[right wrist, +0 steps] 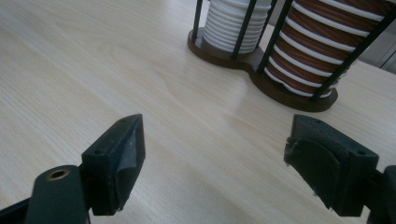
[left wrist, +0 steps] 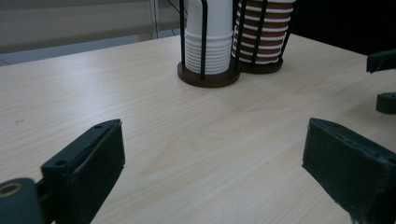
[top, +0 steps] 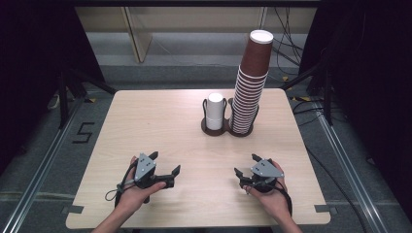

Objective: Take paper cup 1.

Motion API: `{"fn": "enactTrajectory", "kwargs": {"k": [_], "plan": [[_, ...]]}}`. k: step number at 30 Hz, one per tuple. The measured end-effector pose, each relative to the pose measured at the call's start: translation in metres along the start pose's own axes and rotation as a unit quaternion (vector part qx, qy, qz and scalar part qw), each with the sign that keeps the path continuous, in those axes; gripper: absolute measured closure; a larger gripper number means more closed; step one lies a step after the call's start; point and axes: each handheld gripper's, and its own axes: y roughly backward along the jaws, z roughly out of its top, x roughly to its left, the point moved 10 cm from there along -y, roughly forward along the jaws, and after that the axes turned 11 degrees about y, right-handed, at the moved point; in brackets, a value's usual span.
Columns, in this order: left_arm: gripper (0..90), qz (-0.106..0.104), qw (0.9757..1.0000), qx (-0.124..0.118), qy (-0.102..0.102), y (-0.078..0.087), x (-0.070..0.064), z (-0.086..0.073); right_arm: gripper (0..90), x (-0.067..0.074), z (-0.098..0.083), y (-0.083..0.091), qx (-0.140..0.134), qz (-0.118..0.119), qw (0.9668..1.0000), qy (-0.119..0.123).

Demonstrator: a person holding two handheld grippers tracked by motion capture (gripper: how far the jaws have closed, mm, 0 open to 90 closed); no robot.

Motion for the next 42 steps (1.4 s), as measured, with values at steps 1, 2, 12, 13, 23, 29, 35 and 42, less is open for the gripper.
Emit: {"fn": "enactTrajectory", "kwargs": {"k": [1,2,12,13,23,29,35,42], "plan": [[7.3,-0.008,1.0000,-0.004,0.002,-0.002,-0.001,0.004,19.9,-0.001,0.001,-0.003,-0.004,-0.002,1.0000,-0.001],[8.1,-0.008,1.0000,-0.004,0.002,-0.002,-0.001,0.004,19.9,-0.001,0.002,-0.005,-0.004,0.001,1.0000,-0.003],[12.3,-0.014,0.9992,-0.028,-0.023,-0.053,-0.010,0.062,19.7,-0.006,0.047,-0.046,-0.031,-0.001,0.9995,-0.009],[13.7,0.000,0.9995,-0.027,-0.020,-0.067,-0.010,0.073,19.7,-0.009,0.057,-0.058,-0.034,-0.005,0.9994,-0.010],[15.2,-0.015,0.9966,-0.033,-0.075,-0.135,-0.018,0.120,20.9,-0.026,0.081,-0.118,-0.036,-0.034,0.9970,-0.059],[18.3,-0.020,0.9951,-0.028,-0.093,-0.161,-0.025,0.132,25.0,-0.032,0.078,-0.141,-0.023,-0.040,0.9951,-0.087],[19.2,-0.014,0.9950,-0.024,-0.096,-0.173,-0.026,0.133,26.1,-0.033,0.075,-0.153,-0.012,-0.039,0.9946,-0.095],[19.3,-0.013,0.9951,-0.016,-0.097,-0.185,-0.026,0.130,27.0,-0.037,0.073,-0.163,-0.006,-0.055,0.9937,-0.098]]}}
